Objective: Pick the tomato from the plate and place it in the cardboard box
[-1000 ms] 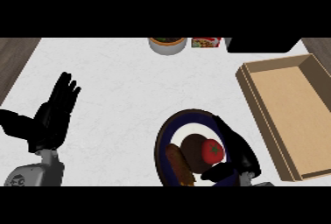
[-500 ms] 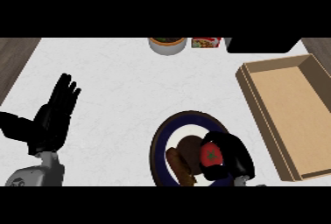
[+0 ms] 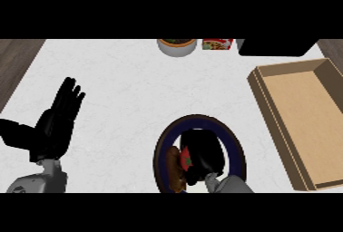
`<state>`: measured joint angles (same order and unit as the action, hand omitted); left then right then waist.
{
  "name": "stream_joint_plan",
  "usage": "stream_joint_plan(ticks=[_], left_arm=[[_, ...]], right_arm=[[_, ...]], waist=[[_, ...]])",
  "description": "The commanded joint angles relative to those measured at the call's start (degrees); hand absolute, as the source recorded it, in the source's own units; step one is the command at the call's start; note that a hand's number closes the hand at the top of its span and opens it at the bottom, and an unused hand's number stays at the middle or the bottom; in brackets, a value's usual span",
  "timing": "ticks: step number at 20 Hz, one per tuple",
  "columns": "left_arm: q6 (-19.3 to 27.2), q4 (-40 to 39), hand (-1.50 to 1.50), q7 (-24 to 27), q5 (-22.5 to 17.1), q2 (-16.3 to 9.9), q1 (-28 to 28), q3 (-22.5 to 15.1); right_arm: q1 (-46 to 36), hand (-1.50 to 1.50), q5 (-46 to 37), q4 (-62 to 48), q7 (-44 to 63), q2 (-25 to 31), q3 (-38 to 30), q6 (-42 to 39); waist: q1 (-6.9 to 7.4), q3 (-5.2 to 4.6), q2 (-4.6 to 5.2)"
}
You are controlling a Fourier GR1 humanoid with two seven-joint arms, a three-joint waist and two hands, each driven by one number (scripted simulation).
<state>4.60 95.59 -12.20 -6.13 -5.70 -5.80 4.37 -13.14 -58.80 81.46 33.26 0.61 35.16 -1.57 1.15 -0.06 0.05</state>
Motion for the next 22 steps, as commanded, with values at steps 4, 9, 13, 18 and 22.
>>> stream_joint_plan(ticks=[4, 9, 13, 18, 22], left_arm=[[0.3, -1.9, 0.00, 1.2, 0.8, 0.8, -0.2, -0.5], [0.9, 2.8, 0.00, -2.0, 0.9, 0.5, 1.5, -0.7], [0.2, -1.7, 0.00, -2.1, -0.8, -0.2, -3.0, 1.2], [0.0, -0.8, 0.00, -2.4, -0.4, -1.9, -2.1, 2.4], [1.4, -0.1, 0.00, -1.4, 1.0, 0.1, -0.9, 0.7]], right_arm=[[-12.6, 1.50, -2.7, -1.9, 8.8, -0.6, 8.4, 2.8], [-12.3, 1.50, -5.7, 11.6, 12.4, 0.0, 12.7, -9.3], [-17.0, 1.50, -2.8, 15.9, 22.9, -0.6, 14.9, -3.2], [-18.2, 1.50, -11.1, 21.6, 28.8, -0.6, 8.2, 0.9], [-19.3, 1.50, -13.9, 28.1, 31.4, 0.6, 0.8, -4.3]], waist=[[-0.61, 0.05, -0.02], [-1.20, 0.05, -0.30], [-0.99, 0.05, -0.16], [-1.77, 0.06, -0.29], [-2.21, 0.06, -0.42]])
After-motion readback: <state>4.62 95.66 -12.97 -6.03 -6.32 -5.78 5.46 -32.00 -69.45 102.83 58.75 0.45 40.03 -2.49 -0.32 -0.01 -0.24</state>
